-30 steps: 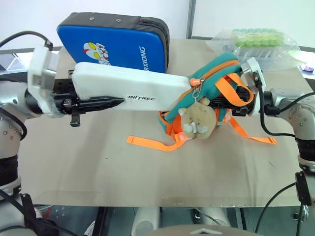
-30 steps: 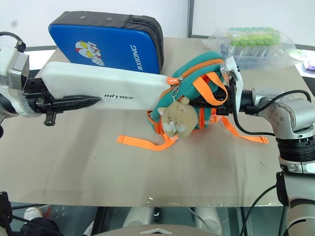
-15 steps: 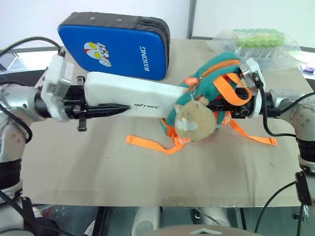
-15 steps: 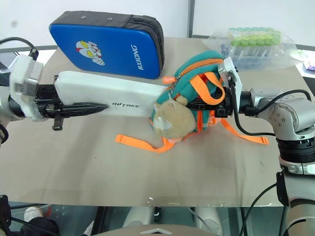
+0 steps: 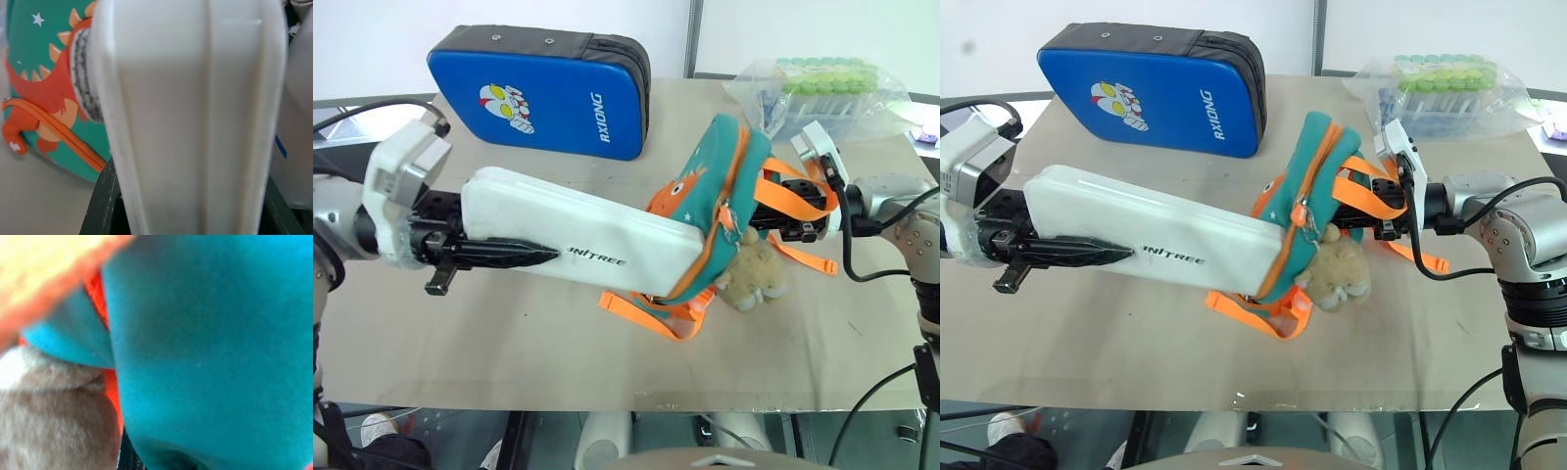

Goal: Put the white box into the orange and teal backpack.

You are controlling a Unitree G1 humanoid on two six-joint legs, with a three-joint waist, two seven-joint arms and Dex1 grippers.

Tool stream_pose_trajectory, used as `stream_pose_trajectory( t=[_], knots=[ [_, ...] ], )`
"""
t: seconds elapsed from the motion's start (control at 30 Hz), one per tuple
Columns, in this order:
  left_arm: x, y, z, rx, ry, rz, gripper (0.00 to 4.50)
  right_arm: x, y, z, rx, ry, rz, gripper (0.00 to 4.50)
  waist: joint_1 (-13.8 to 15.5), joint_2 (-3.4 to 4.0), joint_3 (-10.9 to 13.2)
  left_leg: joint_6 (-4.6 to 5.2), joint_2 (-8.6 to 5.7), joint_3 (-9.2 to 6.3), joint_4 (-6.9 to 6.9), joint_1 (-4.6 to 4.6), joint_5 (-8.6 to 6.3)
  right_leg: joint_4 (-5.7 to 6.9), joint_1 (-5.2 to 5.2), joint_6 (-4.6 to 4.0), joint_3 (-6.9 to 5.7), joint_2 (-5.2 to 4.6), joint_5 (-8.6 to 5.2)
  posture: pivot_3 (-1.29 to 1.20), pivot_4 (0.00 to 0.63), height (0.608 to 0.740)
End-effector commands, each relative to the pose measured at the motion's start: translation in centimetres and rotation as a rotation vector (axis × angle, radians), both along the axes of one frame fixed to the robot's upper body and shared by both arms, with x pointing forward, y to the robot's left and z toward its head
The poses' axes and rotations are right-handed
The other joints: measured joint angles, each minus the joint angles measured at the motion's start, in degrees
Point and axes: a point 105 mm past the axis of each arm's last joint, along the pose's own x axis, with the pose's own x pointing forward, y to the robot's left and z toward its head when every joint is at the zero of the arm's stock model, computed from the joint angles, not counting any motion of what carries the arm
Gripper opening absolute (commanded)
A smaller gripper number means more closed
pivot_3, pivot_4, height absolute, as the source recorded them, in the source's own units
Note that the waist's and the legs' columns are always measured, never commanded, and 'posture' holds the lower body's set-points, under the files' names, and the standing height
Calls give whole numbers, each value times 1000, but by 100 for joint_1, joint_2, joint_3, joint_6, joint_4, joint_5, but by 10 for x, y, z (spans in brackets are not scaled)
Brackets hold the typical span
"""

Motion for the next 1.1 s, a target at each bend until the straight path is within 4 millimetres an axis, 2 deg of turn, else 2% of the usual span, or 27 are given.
stream_pose_trajectory(
  t=[0.03,0.23,0.3,0.33,0.4,0.5,0.77,0.87,1.03,1.1],
  knots=[
    [-17,-8,7,-12,3,-87,1077,0,-2,7,-2,-27,-10,42,-1,0,0,0,0,0,0,0,0,0,0,0,0,0,0,0,150,740],
    [-14,-9,3,14,-28,-62,1077,3,-3,9,-7,-22,-24,42,6,0,0,0,0,0,2,1,0,3,0,0,0,0,0,0,150,740],
    [-4,-16,-8,59,-113,-6,1077,3,-2,10,-9,-12,-27,42,9,2,-1,0,-1,1,4,1,0,3,1,0,0,-1,0,0,150,740],
    [9,-19,-11,58,-169,76,1077,1,-2,9,-14,-6,-28,42,17,2,-2,0,-2,2,4,2,0,3,2,0,1,-2,0,0,150,740],
    [23,-22,-11,28,-210,175,1077,-1,-2,8,-22,-2,-28,42,39,-1,-4,0,-3,0,8,3,0,4,5,0,2,-3,1,0,150,740],
    [43,-11,-6,22,-281,334,1077,-8,-3,10,-19,7,-33,42,40,-3,-4,0,-3,-6,22,2,0,15,8,1,0,-1,2,0,150,740],
    [76,17,4,67,-414,566,1077,-24,-5,13,8,32,-61,42,44,-4,-6,1,-2,-10,32,14,1,19,21,1,-2,2,1,0,150,740],
    [70,9,4,45,-417,489,1077,-27,-3,14,21,31,-73,42,40,-5,-6,1,-3,-8,33,7,0,13,21,2,-1,-1,2,0,150,740],
    [26,-16,0,-54,-303,169,1077,-29,1,15,32,36,-86,42,21,-4,-6,1,-2,-8,31,5,0,12,19,1,-2,-1,2,0,150,740],
    [20,-16,-1,-59,-266,132,1077,-29,2,15,34,45,-91,42,17,-4,-5,1,-1,-8,31,5,0,12,19,1,-2,-1,1,0,150,740]
  ],
)
